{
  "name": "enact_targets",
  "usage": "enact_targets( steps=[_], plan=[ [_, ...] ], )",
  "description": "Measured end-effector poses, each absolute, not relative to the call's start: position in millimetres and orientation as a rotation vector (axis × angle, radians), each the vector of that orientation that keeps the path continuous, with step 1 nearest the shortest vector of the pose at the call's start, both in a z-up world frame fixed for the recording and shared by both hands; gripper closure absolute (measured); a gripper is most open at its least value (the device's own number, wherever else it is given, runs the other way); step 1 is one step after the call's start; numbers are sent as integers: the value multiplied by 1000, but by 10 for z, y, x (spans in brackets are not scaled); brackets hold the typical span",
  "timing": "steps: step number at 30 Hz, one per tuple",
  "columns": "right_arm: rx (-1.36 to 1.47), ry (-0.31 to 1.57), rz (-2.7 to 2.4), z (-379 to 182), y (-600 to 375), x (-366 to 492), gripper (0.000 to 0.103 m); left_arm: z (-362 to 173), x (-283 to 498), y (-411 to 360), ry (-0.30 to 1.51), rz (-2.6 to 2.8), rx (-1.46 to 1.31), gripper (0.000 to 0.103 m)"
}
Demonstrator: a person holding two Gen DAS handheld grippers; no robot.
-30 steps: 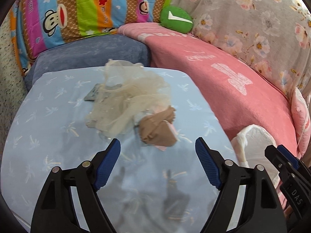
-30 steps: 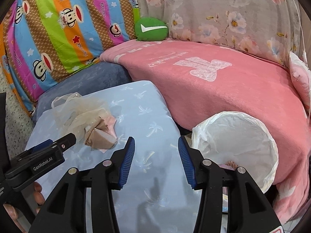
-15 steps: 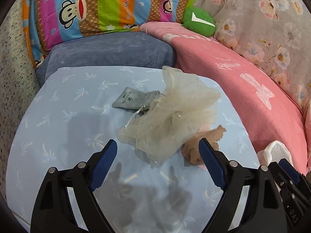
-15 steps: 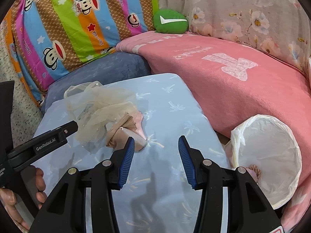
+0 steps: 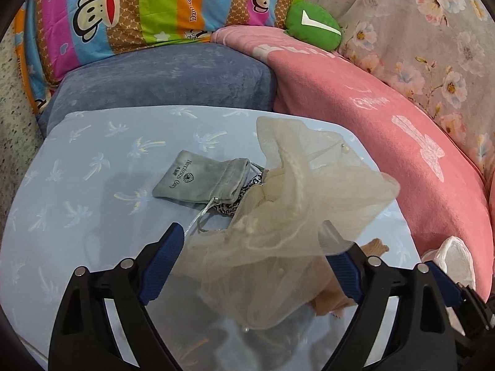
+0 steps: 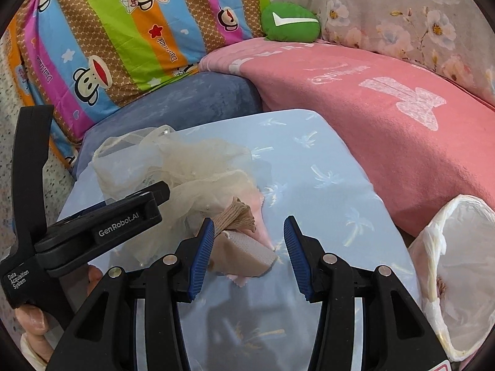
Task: Collect trash
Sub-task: 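Grasp the beige mesh bag with the left tool while the right tool grasps the tan sock, then carry the mesh bag and sock over the wastebasket and open both tools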
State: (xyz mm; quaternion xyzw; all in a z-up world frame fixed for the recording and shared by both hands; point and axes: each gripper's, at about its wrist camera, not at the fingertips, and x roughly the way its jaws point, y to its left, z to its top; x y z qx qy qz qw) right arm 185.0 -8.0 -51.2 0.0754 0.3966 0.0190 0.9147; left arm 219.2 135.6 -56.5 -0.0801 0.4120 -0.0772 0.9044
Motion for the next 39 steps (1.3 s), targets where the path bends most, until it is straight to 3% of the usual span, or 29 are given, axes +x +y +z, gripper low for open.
enact_targets(
  steps=[8, 9, 10, 13, 28, 39],
  plan=[
    [156, 875, 71, -812, 44, 2004, 59, -669, 2214, 1459, 883, -208, -231, 92],
    [157, 882, 77, -841, 55, 2011, 64, -667, 2199, 1483, 884, -211, -240, 94],
    [158, 891, 83, -871, 66, 2013, 76, -662, 2196, 1491, 882, -213, -246, 96],
    [163, 902, 95, -909, 82, 1996, 91, -601, 2125, 1535, 867, -216, -250, 99],
    [200, 798, 72, -391, -205, 1513, 94, -27, 1727, 1443, 750, -243, -230, 100],
    [260, 681, -5, 132, -778, 964, 94, 431, 1296, 967, 654, -340, -183, 100]
  ],
)
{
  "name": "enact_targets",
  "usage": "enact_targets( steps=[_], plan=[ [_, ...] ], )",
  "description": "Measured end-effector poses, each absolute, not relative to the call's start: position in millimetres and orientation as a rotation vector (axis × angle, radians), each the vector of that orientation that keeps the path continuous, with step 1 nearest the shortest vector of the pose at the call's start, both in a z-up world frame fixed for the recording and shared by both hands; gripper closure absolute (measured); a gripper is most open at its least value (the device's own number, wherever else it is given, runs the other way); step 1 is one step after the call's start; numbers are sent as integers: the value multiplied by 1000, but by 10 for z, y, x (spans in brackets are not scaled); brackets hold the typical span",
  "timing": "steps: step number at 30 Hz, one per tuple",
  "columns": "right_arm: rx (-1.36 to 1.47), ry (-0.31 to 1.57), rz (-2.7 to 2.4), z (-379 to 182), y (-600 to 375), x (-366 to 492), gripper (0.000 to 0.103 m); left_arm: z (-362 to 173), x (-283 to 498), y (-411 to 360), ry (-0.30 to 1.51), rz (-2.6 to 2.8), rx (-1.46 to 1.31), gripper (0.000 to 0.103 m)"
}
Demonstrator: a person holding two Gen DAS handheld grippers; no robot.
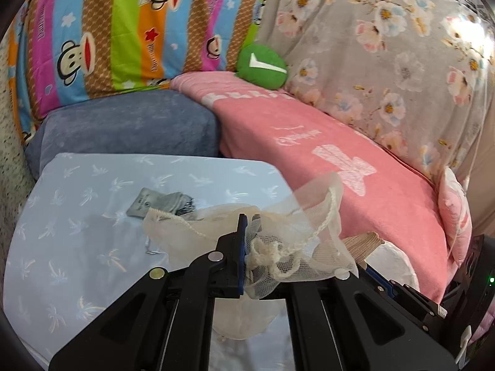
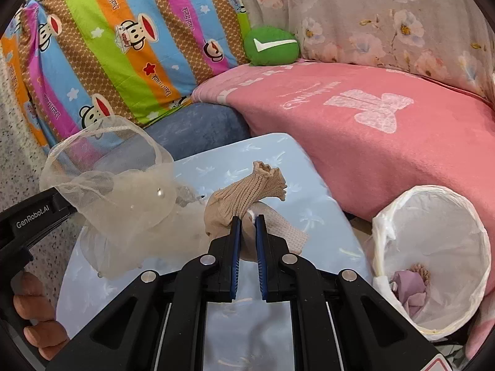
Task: Collect trash
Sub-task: 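Carry the mesh bag and sock over the wastebasket and open both tools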
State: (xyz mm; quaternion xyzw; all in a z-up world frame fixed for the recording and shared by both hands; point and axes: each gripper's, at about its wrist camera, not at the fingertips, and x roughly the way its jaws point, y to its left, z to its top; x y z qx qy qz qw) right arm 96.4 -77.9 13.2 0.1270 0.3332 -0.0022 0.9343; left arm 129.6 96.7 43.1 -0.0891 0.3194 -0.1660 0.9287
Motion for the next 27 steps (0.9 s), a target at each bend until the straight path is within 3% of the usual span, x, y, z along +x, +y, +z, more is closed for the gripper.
enact_targets(
  steps=[13, 27],
  plan=[
    [357, 590, -170, 375, -1779, 260, 94, 657, 898, 60, 624, -510, -98, 99],
    [438, 560, -340, 262, -2714, -233, 94, 497, 740, -898, 691, -691, -10, 98]
  ],
)
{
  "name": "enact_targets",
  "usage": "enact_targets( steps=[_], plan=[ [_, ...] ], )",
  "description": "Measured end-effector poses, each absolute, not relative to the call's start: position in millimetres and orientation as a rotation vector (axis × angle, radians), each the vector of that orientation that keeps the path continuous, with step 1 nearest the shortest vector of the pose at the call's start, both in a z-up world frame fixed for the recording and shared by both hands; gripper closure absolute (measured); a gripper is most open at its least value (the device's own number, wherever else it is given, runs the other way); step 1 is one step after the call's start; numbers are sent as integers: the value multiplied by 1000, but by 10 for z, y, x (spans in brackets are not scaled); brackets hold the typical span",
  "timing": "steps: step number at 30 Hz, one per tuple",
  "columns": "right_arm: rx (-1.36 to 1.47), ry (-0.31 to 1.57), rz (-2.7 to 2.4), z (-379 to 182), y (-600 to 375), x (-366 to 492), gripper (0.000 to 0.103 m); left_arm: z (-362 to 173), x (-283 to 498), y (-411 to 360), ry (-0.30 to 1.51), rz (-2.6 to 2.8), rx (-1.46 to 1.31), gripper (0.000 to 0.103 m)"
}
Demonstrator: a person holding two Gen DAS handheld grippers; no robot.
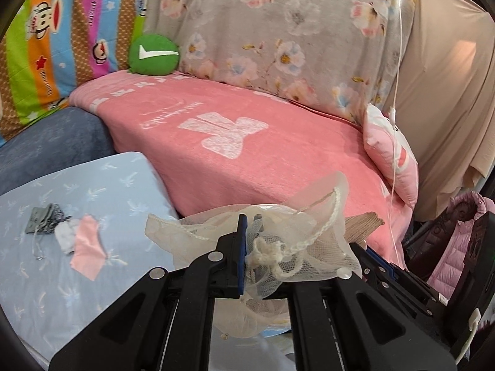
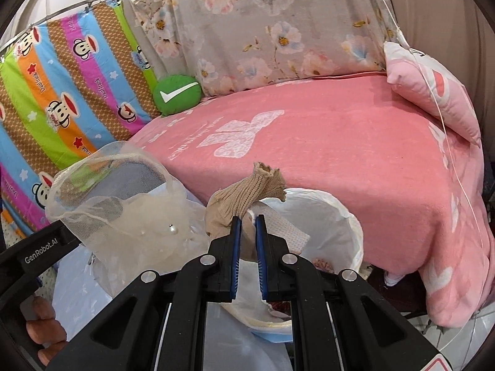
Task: Collect trash
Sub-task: 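Carry the mesh bag and sock over the wastebasket and open both tools, then move both tools back to the remaining items on the table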
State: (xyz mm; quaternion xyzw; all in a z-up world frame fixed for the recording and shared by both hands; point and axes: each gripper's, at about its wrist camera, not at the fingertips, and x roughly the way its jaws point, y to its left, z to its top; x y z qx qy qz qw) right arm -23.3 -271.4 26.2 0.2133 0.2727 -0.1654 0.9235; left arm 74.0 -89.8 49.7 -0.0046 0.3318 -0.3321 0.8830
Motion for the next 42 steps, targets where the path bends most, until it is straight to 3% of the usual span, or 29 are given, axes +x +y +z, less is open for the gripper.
enact_targets(
  steps=[3, 6, 7, 8, 18, 20, 22, 42],
  plan=[
    [449, 560, -357, 226, -2821, -257, 94, 452, 736, -1030, 710, -707, 6, 96],
    [456, 560, -367, 210, -2893, -278, 93, 416, 743, -1086, 721, -712, 17, 64],
    [458, 560, -370, 207, -2917, -276, 93, 416, 733, -1082, 711, -705, 14, 45],
    [459, 561, -370, 204, -2929, -268, 93, 432, 721, -1082, 695, -695, 11, 36],
    [449, 543, -376, 252, -2890, -192, 88, 483, 802, -1039, 680, -656, 26, 34],
    [445, 541, -377, 258, -2872, -159, 83, 471, 832, -1002, 685, -648, 17, 34],
    [445, 537, -379, 254, -2854, -123, 68, 447, 865, -955, 689, -636, 9, 34],
    [384, 614, -287, 126, -2326, 182, 67, 270, 1003, -394, 718, -513, -60, 34]
  ],
)
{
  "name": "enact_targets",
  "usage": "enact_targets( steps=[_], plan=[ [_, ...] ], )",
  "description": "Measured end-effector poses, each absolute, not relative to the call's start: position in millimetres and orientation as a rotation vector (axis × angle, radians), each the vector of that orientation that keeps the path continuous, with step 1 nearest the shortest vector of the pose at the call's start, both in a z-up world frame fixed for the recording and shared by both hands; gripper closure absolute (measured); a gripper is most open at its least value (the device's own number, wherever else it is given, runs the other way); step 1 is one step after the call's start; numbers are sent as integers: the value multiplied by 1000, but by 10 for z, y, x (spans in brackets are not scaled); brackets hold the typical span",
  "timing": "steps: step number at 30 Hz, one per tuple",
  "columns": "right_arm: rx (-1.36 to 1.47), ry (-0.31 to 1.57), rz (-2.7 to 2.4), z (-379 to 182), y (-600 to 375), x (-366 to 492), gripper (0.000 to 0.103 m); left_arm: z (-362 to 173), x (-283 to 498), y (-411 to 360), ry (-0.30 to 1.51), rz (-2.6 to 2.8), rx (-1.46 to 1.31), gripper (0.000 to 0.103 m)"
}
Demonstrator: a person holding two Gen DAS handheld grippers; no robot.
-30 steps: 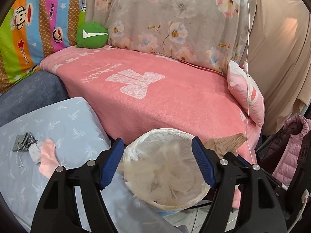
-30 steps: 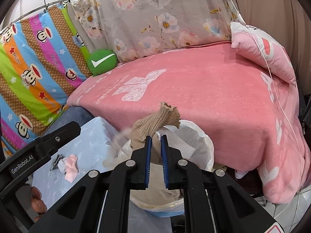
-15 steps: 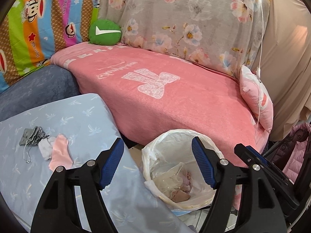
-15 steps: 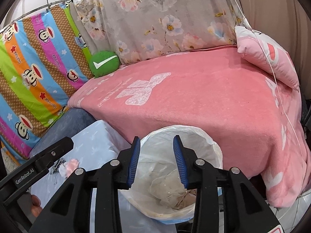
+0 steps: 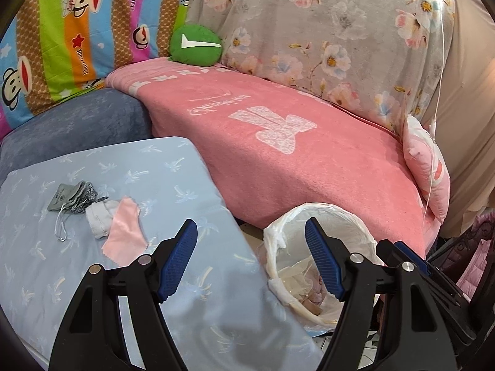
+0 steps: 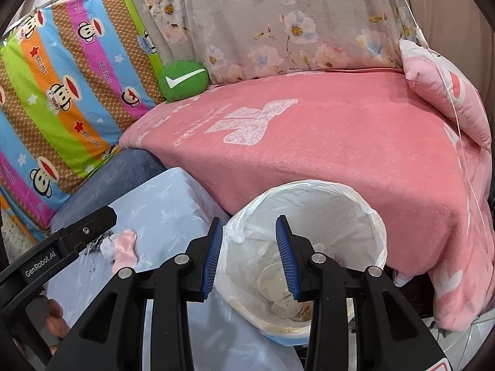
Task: Collect trash
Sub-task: 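Move both tools back to the remaining items on the table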
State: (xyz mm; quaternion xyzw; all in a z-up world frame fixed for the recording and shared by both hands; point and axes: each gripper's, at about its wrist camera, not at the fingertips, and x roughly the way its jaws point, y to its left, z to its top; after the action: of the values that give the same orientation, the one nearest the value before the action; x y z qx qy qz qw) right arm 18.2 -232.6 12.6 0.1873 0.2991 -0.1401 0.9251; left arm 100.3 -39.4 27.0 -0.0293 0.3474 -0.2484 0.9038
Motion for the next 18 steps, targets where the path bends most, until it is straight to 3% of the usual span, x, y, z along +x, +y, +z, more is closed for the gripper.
enact_targets(
  steps=[18],
  plan=[
    [285, 665, -170, 87, -1515, 446, 64, 117, 1114, 241, 739, -403, -113, 34]
  ],
)
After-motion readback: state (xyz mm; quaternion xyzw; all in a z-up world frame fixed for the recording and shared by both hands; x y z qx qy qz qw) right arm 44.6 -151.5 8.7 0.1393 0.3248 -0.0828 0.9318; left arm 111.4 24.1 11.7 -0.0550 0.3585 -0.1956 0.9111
